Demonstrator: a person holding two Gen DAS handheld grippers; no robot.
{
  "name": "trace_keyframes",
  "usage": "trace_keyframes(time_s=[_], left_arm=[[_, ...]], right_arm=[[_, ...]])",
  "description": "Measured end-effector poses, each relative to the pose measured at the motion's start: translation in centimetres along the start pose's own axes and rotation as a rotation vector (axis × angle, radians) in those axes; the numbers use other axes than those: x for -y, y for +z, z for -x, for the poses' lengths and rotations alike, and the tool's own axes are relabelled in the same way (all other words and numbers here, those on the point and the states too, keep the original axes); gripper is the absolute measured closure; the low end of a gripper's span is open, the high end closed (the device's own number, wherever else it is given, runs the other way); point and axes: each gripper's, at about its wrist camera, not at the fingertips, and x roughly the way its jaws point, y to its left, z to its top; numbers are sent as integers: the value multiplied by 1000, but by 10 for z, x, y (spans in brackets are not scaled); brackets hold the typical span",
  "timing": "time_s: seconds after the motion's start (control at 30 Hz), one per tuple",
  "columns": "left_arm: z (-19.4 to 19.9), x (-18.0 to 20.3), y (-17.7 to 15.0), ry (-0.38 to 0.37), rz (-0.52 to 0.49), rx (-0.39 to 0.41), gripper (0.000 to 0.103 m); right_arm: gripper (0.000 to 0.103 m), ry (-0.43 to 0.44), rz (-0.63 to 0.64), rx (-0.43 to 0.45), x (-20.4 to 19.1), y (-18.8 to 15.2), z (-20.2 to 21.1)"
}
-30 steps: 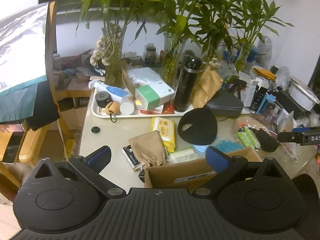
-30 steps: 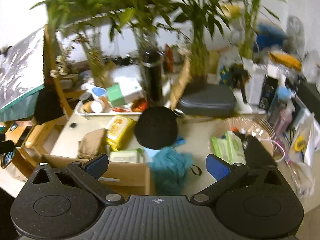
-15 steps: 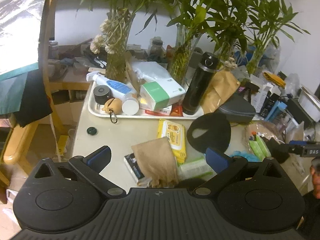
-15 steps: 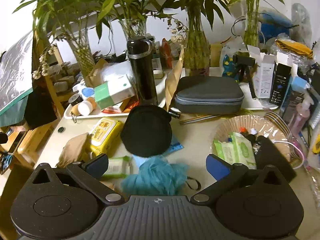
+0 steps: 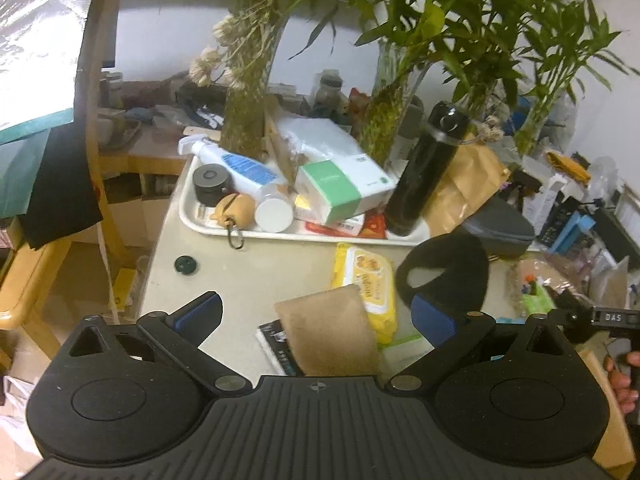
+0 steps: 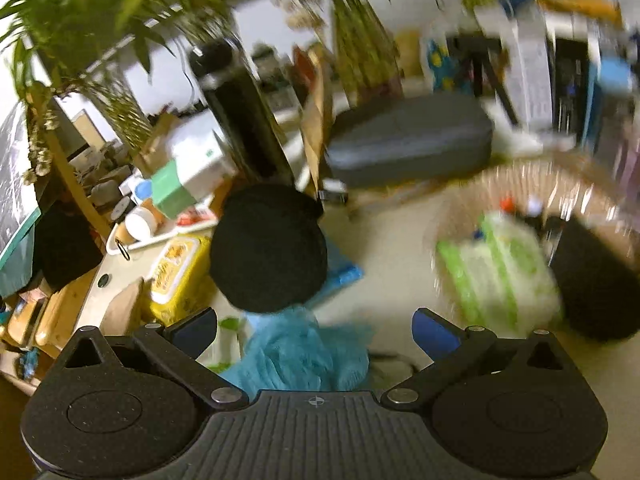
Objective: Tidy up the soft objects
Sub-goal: 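Lower the right gripper onto the blue mesh sponge and close it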
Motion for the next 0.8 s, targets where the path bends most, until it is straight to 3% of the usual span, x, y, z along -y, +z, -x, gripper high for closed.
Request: trace_keyframes(time_s=[0.2,0.3,0.33,0.37,0.57,0.67,0.8], left_arm=[[-6,-12,1,-27,82,-25,0],[-6,-8,0,-37,70,-15,0],[-6,-6,-1,-36,60,-9,0],[-7,-4,-3,-35,50,-4,0],[-2,4,-8,-21,-8,56,0],[4,3,-9,7,-15,82,0],[18,5,-1,37,-13,84,0]], right_arm=[[0,74,-116,-192,9,-8,-36],[0,93,-132,-255,6,-14,-47],[3,90,-131,-270,6,-16,-51],[13,77,-133,-277,5,-18,-53],[51,98,-116,-210,3,-18,-39],[59,88,-112,-144,2,-10,-24],[60,73,-94,0,2,1,7]])
